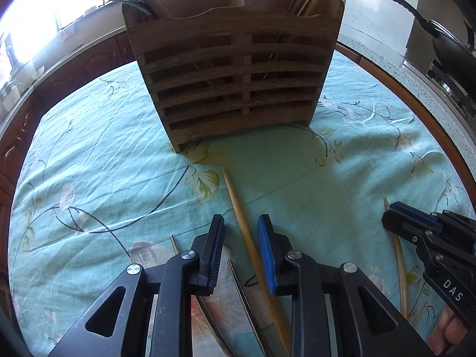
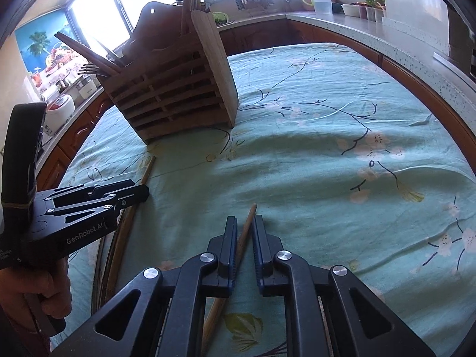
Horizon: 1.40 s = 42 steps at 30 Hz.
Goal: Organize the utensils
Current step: 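Carry both held wooden chopsticks up over the wooden holder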
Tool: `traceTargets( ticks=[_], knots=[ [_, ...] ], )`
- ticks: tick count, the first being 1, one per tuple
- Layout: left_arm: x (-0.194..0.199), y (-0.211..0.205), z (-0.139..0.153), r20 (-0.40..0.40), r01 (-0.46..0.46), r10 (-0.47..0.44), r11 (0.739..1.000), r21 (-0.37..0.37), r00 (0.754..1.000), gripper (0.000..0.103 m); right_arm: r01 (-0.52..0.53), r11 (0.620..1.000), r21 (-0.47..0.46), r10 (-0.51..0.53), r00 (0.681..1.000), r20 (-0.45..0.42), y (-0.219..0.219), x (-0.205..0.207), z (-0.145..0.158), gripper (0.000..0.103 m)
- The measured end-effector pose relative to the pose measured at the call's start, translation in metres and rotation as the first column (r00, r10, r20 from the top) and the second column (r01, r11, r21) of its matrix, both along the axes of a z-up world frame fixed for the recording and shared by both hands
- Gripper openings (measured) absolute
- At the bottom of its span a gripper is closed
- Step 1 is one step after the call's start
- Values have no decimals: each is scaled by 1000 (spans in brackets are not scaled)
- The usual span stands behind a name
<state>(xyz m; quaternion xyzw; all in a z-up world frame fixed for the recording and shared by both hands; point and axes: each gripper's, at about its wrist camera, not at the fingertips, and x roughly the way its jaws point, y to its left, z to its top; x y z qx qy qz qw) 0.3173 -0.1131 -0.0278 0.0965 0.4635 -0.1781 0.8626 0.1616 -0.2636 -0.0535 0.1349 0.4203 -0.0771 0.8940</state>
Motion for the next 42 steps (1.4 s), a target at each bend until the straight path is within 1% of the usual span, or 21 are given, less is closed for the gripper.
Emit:
traceTargets(
  ticks=[2,3,5,7,9,11,15,17,20,23,27,30,33,37,42],
  knots=[
    [2,-3,-3,7,11,-11,1000,-6,1000,21,-3,1000,-31,2,1000,-4,4,3,0,11],
    [3,-3,-2,5,17,-16,1000,-15,1000,10,-6,999,-47,6,1000,-8,7,4,0,10],
    [5,-3,-3,-4,16,-16,1000,-26,1000,8,-12,999,-48,12,1000,-6,8,4,1,8],
    [1,1,2,-3,16,-16,998,-68,1000,7,-12,1000,-5,12,1000,5,5,1,3,6],
    [-6,8,11,16,11,-9,994,-112,1000,6,-11,1000,-1,11,999,36,7,-6,12,5],
    [-16,19,23,35,6,0,985,-173,999,6,-13,1000,13,12,997,72,9,-14,25,5],
    [-42,47,53,78,-1,26,952,-307,997,5,-27,999,18,24,987,156,14,-30,58,5],
    [-55,62,67,105,-1,41,937,-350,994,5,-36,999,33,28,979,201,16,-38,74,5],
    [-77,83,84,137,-1,63,911,-411,989,4,-43,999,30,34,965,259,21,-48,97,5],
    [-98,104,97,164,0,85,888,-460,983,5,-53,998,37,38,947,320,24,-58,120,5],
    [-128,125,112,203,9,106,868,-497,973,5,-65,998,16,53,916,397,31,-68,149,5],
    [-142,136,119,233,17,116,865,-502,966,5,-71,997,-5,66,897,437,35,-72,166,5],
    [-154,147,126,254,28,120,859,-511,960,5,-73,997,-17,73,884,462,37,-73,176,5],
    [-164,156,131,276,33,130,855,-517,952,5,-78,997,-17,76,878,472,37,-72,179,5],
    [-161,158,136,285,26,145,853,-522,947,5,-81,997,-11,77,879,470,35,-67,179,5]
  ],
)
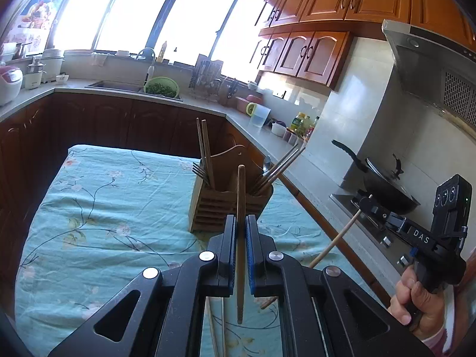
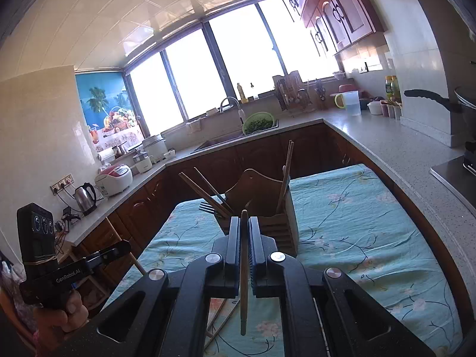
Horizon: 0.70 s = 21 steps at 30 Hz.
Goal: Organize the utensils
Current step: 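Carry both held wooden chopsticks up over the wooden holder, then lower both chopsticks into the wooden holder while both tools open to release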
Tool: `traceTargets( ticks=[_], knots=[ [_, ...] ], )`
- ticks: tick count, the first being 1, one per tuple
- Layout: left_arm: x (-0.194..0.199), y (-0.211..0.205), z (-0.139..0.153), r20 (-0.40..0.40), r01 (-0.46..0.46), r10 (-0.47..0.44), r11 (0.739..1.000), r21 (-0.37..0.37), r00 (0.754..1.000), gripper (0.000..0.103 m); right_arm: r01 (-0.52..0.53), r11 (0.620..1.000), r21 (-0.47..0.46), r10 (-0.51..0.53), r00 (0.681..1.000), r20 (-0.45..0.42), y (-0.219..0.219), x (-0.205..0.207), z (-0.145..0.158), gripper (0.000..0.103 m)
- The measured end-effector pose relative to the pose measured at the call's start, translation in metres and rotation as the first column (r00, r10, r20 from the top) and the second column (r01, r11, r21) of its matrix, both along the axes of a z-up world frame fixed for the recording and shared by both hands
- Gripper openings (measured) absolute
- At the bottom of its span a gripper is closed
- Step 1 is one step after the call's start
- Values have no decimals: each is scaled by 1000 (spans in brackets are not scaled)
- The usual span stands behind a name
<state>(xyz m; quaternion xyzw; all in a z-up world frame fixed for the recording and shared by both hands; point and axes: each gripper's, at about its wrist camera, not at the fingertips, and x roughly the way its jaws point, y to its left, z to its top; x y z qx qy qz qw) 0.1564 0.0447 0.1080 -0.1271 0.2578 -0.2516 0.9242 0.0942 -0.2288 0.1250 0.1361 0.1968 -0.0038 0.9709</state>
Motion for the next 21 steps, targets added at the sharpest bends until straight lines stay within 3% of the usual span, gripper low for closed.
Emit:
traceTargets(
  ticks=[14,21],
  knots=[
    [13,-4,8,27,-30,30,999,-15,999,5,9,1000,-1,-9,1000,25,-10,9,7,5],
    [31,-14,23,83,-43,43,999,-5,996,5,24,999,-24,-22,997,69,-15,26,26,5]
  ],
)
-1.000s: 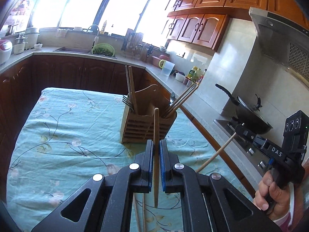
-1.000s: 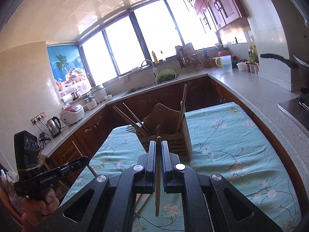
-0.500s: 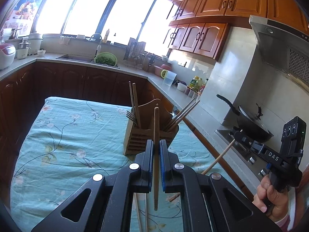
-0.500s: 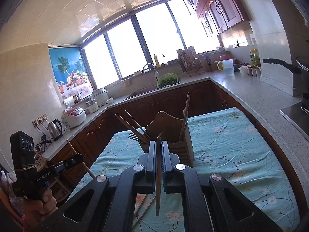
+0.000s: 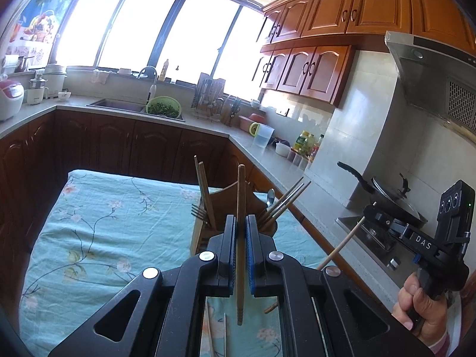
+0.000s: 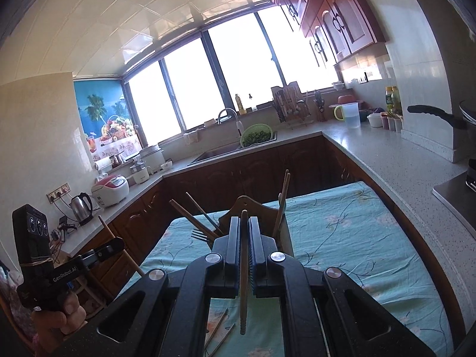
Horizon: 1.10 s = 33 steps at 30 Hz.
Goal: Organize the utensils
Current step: 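Lower both chopsticks into the wooden holder while both tools open to release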
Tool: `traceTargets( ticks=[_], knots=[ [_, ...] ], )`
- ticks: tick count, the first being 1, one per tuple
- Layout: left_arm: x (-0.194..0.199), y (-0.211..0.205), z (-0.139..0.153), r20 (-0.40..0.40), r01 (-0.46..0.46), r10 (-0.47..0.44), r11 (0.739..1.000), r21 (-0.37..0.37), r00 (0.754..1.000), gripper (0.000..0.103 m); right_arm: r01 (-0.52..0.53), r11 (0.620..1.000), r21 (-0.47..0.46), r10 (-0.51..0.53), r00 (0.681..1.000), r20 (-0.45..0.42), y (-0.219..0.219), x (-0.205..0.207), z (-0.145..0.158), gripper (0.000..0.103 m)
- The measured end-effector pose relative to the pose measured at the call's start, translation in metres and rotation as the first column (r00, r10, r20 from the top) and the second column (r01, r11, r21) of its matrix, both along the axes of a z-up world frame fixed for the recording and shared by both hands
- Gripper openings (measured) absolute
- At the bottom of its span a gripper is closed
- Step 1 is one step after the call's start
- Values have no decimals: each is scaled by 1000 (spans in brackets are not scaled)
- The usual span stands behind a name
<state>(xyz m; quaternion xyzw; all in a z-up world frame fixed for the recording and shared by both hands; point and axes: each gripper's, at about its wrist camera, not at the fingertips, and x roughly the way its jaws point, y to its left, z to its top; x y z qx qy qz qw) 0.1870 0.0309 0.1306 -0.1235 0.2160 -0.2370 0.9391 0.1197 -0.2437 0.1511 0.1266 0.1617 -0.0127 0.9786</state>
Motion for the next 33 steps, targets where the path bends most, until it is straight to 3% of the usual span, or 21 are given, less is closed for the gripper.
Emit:
traceTargets(
  ticks=[10,15,23,33],
  knots=[
    [39,-27,42,191,-54,47,998,33,980,5,64,997,-48,-57,990,131,-10,43,51,5],
    [71,-41,38,219,-89,85,996,11,972,5,104,991,-86,-88,981,171,-12,70,57,5],
    [103,-77,-8,198,-141,130,989,41,972,5,129,982,-136,-109,983,147,-9,99,23,5],
    [123,-91,-53,99,-112,102,990,92,990,5,117,989,-92,-114,993,43,-18,106,-24,5]
  ],
)
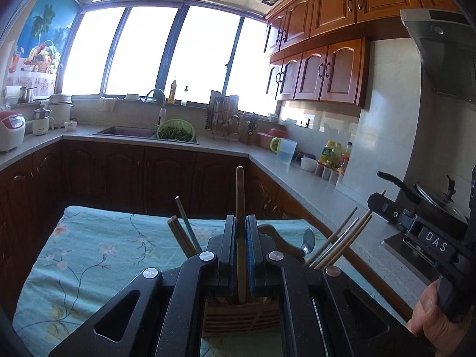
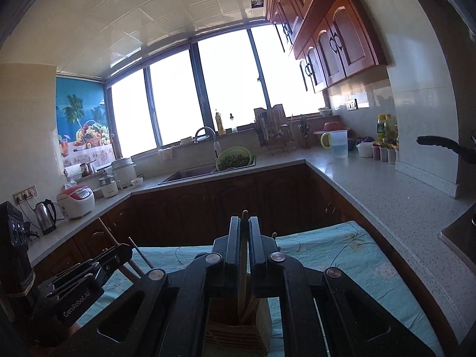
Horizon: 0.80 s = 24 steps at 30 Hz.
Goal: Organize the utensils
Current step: 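Lower both chopsticks into the wooden holder while both tools open to release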
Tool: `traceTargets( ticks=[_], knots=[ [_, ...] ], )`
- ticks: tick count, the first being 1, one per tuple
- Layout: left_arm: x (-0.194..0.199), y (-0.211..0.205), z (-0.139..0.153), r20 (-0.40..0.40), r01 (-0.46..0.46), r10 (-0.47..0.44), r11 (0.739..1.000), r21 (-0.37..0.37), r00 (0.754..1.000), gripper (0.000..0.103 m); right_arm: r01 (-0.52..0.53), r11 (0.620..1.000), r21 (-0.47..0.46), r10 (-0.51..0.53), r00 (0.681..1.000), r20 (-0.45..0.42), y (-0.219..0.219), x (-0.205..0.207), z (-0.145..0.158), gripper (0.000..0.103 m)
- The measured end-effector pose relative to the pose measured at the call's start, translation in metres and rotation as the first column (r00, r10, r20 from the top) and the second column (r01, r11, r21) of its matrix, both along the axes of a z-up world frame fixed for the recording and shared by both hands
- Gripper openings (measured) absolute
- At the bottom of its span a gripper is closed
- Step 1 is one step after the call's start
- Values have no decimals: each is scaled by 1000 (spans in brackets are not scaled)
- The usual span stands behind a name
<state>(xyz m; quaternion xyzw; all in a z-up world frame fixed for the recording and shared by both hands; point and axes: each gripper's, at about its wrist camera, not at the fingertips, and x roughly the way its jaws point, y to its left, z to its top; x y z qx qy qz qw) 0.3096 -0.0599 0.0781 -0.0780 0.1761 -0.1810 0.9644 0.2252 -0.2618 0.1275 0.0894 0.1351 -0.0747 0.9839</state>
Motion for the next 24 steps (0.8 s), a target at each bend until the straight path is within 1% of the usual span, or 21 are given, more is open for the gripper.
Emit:
traceTargets(
  ticks=[5,13,24],
  knots=[
    [7,12,-7,-68,-11,11,1000,-10,998,5,6,1000,26,-5,998,-55,-6,4,-17,5],
    [6,12,6,-73,-18,17,1000,-5,997,6,8,999,31,-7,999,-54,-8,2,-18,5],
    [7,17,1,-77,-17,17,1000,5,997,6,16,999,36,-14,998,-65,-6,4,-16,5]
  ],
)
